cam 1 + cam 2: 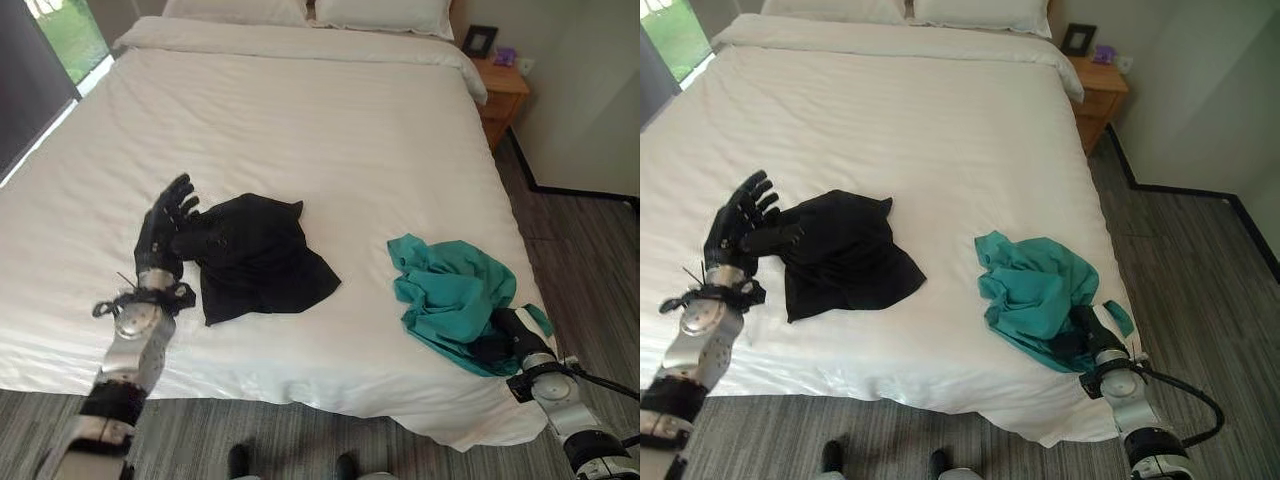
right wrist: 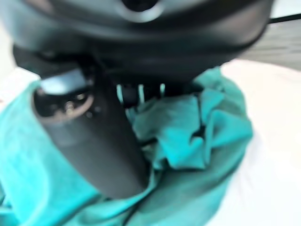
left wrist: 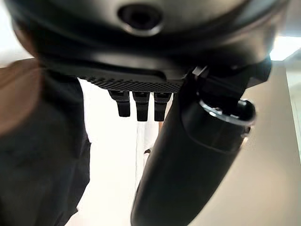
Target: Pick up bed clothes into laundry basket.
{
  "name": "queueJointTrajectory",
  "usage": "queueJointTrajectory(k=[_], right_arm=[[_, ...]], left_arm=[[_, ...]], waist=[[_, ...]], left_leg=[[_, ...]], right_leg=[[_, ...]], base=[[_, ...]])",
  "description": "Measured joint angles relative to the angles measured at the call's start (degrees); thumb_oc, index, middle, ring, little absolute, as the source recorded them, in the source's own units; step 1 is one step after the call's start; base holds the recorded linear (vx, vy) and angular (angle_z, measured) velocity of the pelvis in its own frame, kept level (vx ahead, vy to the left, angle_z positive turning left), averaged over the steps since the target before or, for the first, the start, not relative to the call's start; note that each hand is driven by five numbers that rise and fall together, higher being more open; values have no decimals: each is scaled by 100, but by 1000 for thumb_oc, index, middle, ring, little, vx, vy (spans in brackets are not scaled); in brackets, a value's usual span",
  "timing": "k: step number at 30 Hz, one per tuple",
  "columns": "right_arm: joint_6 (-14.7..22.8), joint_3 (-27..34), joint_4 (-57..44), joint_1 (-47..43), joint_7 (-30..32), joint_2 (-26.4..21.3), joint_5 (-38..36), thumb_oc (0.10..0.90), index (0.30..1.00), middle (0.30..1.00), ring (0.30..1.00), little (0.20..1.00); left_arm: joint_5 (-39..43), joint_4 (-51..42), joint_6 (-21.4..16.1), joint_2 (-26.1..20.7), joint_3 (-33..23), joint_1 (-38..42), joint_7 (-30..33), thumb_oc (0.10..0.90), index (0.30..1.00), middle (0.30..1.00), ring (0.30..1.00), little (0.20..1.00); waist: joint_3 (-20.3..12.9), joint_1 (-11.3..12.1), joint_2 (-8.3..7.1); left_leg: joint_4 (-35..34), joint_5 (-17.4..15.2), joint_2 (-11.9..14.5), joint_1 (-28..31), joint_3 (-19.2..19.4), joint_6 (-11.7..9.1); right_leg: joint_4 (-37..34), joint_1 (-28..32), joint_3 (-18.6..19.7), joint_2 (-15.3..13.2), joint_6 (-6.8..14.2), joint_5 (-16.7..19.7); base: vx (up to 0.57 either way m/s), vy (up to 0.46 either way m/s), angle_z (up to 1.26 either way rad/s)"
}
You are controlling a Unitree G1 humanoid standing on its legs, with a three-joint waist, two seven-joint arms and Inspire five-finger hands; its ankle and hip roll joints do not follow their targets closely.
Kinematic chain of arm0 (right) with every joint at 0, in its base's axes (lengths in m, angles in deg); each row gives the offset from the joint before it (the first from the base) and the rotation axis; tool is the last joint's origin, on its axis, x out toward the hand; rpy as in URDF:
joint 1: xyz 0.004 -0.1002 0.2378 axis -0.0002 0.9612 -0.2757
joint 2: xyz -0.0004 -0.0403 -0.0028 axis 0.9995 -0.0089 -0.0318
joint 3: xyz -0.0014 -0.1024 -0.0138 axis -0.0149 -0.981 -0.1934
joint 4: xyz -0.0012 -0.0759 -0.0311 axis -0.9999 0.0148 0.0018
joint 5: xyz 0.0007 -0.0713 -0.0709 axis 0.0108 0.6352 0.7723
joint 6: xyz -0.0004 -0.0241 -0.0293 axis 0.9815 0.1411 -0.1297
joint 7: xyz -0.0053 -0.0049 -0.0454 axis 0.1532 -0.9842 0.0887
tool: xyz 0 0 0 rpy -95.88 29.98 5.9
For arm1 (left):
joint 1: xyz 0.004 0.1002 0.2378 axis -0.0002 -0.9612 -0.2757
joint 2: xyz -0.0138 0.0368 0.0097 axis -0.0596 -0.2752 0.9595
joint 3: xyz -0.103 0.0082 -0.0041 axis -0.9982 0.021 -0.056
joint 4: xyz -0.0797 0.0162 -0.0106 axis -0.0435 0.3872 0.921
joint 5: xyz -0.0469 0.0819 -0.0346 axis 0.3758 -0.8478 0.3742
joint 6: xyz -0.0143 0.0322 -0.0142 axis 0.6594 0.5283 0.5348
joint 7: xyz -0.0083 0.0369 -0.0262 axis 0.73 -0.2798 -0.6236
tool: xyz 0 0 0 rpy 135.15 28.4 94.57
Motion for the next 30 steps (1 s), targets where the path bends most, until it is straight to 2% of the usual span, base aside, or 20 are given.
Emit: queueJointTrajectory(k=[1,2,3,4,6,7,8,10,11,12,13,14,17,20,21,22,24,26,30], right_arm=[[4,78,3,49,-13,-149,-33,400,300,300,300,300],[5,153,19,132,-11,-239,-77,400,300,300,300,300],[2,293,127,184,-2,-300,-147,400,300,300,300,300],[1,311,177,163,3,-352,-176,400,300,300,300,300],[-6,463,267,138,14,-564,-273,400,300,300,300,300],[-15,480,323,129,31,-569,-336,400,300,300,300,300],[-22,499,478,28,83,-593,-420,400,300,300,300,300],[-50,507,507,9,96,-480,-467,400,300,300,300,300],[-50,413,519,8,97,-384,-487,400,300,300,300,300],[-47,339,518,8,96,-358,-491,400,300,300,300,300],[-44,127,522,10,85,-368,-497,400,300,300,300,300],[-42,8,496,3,63,-407,-495,400,300,300,300,300],[-27,-171,467,-51,-61,-505,-494,400,300,300,300,300],[-4,-255,373,-83,-256,-621,-488,400,300,300,300,300],[8,-235,374,-42,-269,-635,-489,400,300,300,300,300],[11,-204,376,-20,-270,-639,-488,400,300,300,300,300],[24,-148,375,72,-269,-660,-488,400,300,300,300,300],[24,-154,390,165,-274,-719,-452,400,300,300,300,300],[20,-152,404,390,-272,-833,-358,400,300,300,300,300]], left_arm=[[-94,201,26,-128,179,293,-26,800,900,900,900,900],[-146,410,31,-187,412,607,-2,800,900,900,900,900],[-172,747,35,-284,816,1189,7,800,900,900,900,900],[-182,834,53,-356,946,1434,5,800,900,900,900,900],[-389,931,139,-716,1438,2052,-29,800,900,900,900,900],[-451,980,150,-766,1601,2202,-15,800,900,900,900,900],[-521,1072,172,-870,2005,2573,5,800,900,900,900,900],[-779,1129,146,-837,2243,2946,-68,800,900,900,900,900],[-872,1215,146,-806,2335,3073,-144,800,900,900,900,900],[-945,1227,146,-821,2401,3108,-188,800,900,900,900,900],[-1129,1222,145,-847,2580,3175,-262,800,900,900,900,900],[-1322,1157,150,-852,2636,3136,-284,800,900,900,900,900],[-1852,828,161,-1013,3032,3160,-525,800,900,900,900,900],[-2368,546,164,-1217,3452,3210,-723,800,900,900,900,900],[-2744,397,167,-1317,3851,3361,-797,800,900,900,900,900],[-3126,206,160,-1398,3985,3396,-890,800,900,900,900,900],[-3472,-76,163,-1434,4017,3392,-933,800,900,900,900,900],[-3796,-575,140,-1718,4136,3408,-1030,800,900,900,900,900],[-4217,-981,130,-2094,4148,3404,-1125,800,900,900,900,900]], waist=[[53,-47,157],[63,-91,248],[60,-157,223],[57,-173,167],[60,-228,160],[60,-238,192],[121,-237,329],[164,-294,422],[161,-413,418],[145,-443,384],[97,-495,212],[69,-476,184],[40,-395,287],[30,-415,312],[20,-403,335],[11,-412,346],[8,-405,351],[-12,-404,347],[-85,-300,352]], left_leg=[[-73,278,30,89,229,35],[-71,192,-10,146,373,19],[-114,31,-247,138,359,171],[-112,-27,-388,119,418,235],[-115,-198,-732,161,708,460],[-116,-225,-784,176,755,492],[-113,-282,-749,233,821,596],[-118,-475,-756,346,793,825],[-119,-475,-705,360,734,796],[-120,-477,-697,376,728,793],[-119,-482,-778,429,728,759],[-119,-511,-797,460,727,670],[-118,-549,-583,418,751,546],[-118,-589,-516,391,823,472],[-118,-597,-516,383,800,450],[-118,-596,-521,379,784,449],[-117,-596,-489,376,739,449],[-116,-594,-543,382,681,450],[-117,-595,-547,438,590,451]], right_leg=[[-100,168,14,-29,150,-60],[-76,219,-34,-93,271,-138],[71,151,-27,-326,526,-314],[159,40,14,-459,562,-326],[833,-290,0,-769,884,-439],[1110,-468,18,-786,966,-382],[1761,-770,1,-736,1179,-359],[1851,-1177,-122,-658,1279,-502],[1700,-1245,-119,-482,1208,-451],[1549,-1254,-165,-425,1121,-351],[984,-1246,-379,-353,920,88],[861,-1223,-625,-350,562,207],[442,-1110,-681,-146,483,362],[394,-1123,-674,-82,462,384],[327,-1096,-688,-83,441,408],[267,-1062,-707,-98,412,449],[149,-971,-780,-125,419,489],[-65,-830,-848,-154,423,566],[-399,-558,-941,-203,452,670]], base=[[105,249,-27],[79,241,10],[67,212,22],[106,303,3],[88,361,-14],[69,311,-11],[130,231,-21],[182,258,-14],[90,86,14],[53,69,31],[21,24,14],[0,0,0],[9,-28,-15],[51,-44,-11],[38,-42,4],[45,-54,6],[23,-33,13],[30,-42,17],[25,-19,13]])
